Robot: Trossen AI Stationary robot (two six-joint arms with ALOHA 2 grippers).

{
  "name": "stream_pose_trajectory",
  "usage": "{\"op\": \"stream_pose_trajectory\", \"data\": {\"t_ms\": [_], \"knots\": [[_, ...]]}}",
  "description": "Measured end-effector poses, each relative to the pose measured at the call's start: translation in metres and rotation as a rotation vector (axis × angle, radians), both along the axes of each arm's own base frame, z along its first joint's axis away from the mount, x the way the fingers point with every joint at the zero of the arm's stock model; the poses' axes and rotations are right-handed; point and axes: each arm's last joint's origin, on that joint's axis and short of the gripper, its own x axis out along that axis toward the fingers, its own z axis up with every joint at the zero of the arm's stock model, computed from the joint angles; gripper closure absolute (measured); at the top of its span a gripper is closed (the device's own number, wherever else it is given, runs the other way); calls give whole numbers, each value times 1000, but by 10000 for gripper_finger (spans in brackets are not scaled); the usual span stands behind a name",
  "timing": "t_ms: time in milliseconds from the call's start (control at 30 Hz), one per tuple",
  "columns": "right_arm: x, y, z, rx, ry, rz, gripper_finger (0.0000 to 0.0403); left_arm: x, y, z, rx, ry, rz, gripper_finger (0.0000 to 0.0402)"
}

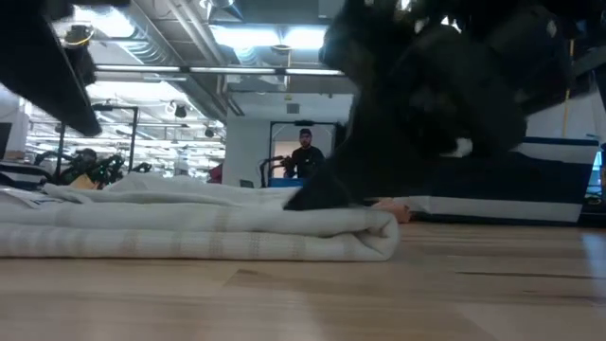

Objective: Fold towel
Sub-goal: Fold the bottom white towel

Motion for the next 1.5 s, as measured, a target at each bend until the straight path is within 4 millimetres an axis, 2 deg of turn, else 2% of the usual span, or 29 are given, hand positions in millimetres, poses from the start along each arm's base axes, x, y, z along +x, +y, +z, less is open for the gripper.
{"op": "stream_pose_trajectory", "data": {"t_ms": [133, 267, 367, 900, 1033, 1167, 1233, 1333, 1500], "knots": [[1, 0, 12, 5, -46, 4, 244, 9, -14, -10, 86, -45, -161, 257], [0, 0, 9, -10, -18, 4, 244, 15, -13, -31, 183, 23, -204, 257], [-2, -1, 6, -25, 8, 2, 244, 17, -12, -38, 218, 49, -218, 257], [-2, -2, 0, -44, 32, -7, 244, 16, -8, -41, 230, 105, -247, 258], [-2, -2, 0, -45, 33, -7, 244, 16, -7, -41, 241, 114, -252, 291], [-2, -2, 0, -45, 33, -7, 244, 14, -5, -42, 257, 131, -242, 369], [-2, -2, 0, -45, 33, -7, 244, 14, -4, -43, 263, 136, -238, 392], [-2, -2, 0, -46, 33, -7, 244, 14, -5, -39, 263, 134, -236, 391], [-2, -2, 0, -45, 32, -7, 244, 16, -18, -18, 229, 78, -270, 398]]}}
